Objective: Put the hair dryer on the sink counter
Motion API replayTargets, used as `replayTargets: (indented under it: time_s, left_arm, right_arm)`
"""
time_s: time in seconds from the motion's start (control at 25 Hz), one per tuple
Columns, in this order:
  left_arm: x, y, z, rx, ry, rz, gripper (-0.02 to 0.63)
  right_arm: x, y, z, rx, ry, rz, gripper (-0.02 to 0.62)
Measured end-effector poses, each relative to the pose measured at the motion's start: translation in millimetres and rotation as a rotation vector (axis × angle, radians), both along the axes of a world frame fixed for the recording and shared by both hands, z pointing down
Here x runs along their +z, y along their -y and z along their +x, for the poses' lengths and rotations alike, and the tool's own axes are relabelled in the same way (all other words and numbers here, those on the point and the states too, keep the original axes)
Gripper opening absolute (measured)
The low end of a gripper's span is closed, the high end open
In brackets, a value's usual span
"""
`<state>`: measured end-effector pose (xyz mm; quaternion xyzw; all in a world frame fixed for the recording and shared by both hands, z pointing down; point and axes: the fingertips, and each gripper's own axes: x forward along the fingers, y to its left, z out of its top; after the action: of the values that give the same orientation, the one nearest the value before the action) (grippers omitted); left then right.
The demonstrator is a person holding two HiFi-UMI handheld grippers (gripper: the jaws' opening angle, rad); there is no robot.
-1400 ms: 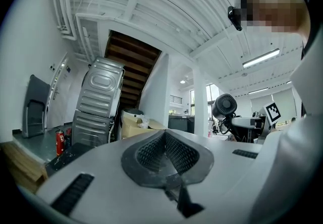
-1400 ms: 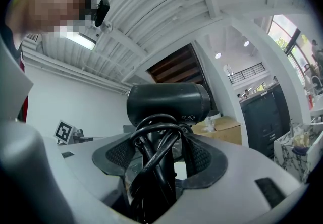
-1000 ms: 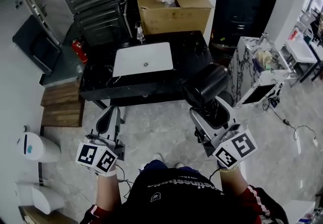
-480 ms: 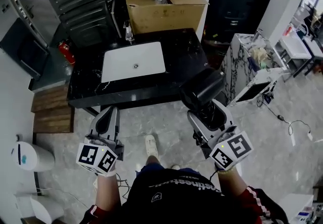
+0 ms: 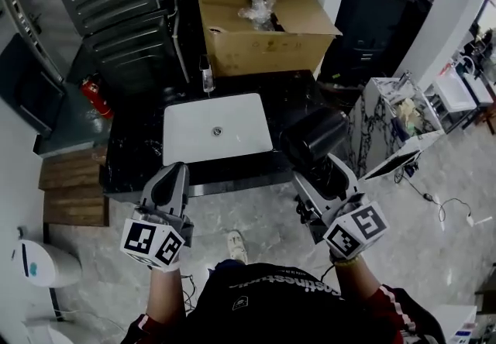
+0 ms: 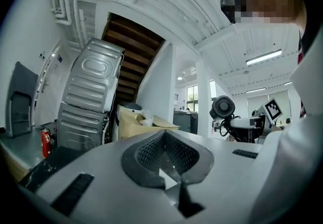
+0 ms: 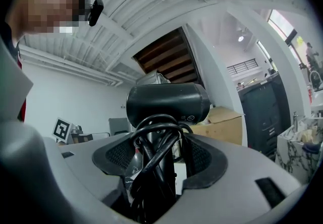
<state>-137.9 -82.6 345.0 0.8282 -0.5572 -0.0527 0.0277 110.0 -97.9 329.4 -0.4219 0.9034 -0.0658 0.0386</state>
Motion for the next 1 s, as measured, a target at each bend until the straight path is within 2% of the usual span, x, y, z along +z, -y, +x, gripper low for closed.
replayTargets:
  time_s: [0.28,0.44,0.64,1.0]
  left_arm:
    - [-6,77,-66,0.033,-0.020,0.009,0.015]
    - [-2,108,-83,0.053,-0.023,0.007,0.015]
    - [10,130,-74,0.102,-0.046,-0.020,0.015]
    - [12,158,-44,0.131,-0.052,-0.030,0.015]
  right_arm:
    - [-13,75,-65,0.032,-0.019,0.011,0.310]
    - [-11,95,-83,0.058,-0.030,0.003,0.310]
    - [3,110,-83,0.091,-0.052,-0.042,0.310]
    - [13,145,-75,0.069,-0.057,-0.083,0.310]
